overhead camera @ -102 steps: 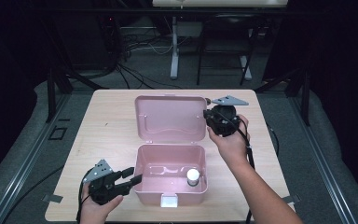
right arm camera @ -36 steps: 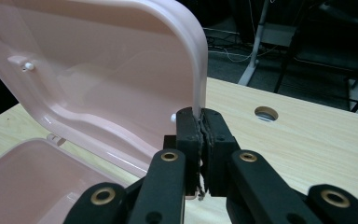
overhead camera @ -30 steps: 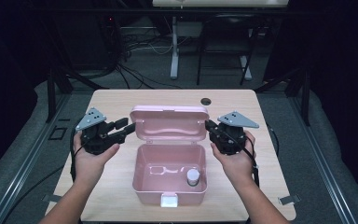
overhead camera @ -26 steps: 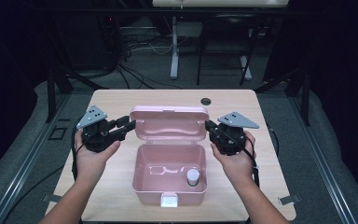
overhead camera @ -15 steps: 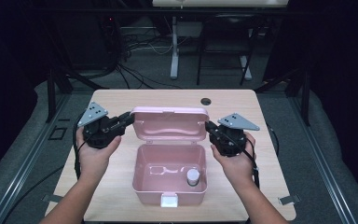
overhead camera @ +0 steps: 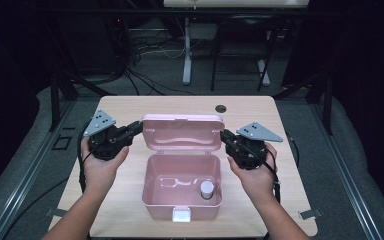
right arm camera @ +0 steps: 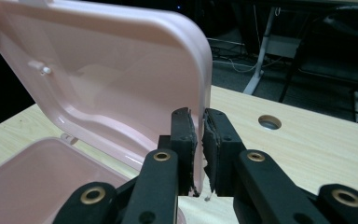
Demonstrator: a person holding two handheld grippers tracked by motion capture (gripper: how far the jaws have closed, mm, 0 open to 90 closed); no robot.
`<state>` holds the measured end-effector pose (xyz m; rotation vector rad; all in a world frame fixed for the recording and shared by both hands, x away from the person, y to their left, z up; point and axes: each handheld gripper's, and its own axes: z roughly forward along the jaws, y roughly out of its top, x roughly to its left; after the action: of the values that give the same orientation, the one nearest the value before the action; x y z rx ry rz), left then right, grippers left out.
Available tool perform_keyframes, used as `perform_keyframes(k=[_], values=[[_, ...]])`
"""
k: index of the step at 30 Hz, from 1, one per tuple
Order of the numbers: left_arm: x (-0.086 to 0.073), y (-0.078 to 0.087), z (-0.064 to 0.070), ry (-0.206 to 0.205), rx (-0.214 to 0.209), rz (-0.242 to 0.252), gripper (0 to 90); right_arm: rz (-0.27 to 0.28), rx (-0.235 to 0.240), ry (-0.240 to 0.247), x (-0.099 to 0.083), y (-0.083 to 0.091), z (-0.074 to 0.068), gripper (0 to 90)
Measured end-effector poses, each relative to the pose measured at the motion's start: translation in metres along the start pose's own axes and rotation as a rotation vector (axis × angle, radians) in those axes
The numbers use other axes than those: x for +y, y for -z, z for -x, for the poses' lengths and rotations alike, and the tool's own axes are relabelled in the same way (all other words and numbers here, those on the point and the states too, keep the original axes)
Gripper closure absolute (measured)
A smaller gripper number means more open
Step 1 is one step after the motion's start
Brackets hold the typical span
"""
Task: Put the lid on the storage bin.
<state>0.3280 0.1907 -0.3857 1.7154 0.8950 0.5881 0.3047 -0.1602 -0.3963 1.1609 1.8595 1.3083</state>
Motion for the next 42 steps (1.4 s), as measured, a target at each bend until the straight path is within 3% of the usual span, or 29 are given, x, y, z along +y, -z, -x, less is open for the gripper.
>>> perform_keyframes(k=[11, 19, 42], values=[[0.001, 0.001, 0.000, -0.001, -0.001, -0.009, 84.6, 0.036, 0.004, 0.009, 0.020, 0.001, 0.000, 80.2], [-0.001, 0.004, -0.001, 0.021, -0.026, -0.003, 83.9, 0.035, 0.008, 0.011, 0.019, 0.006, -0.003, 80.5], [-0.004, 0.016, 0.003, 0.015, -0.056, -0.015, 82.4, 0.040, 0.026, 0.018, 0.012, 0.018, -0.008, 80.2]])
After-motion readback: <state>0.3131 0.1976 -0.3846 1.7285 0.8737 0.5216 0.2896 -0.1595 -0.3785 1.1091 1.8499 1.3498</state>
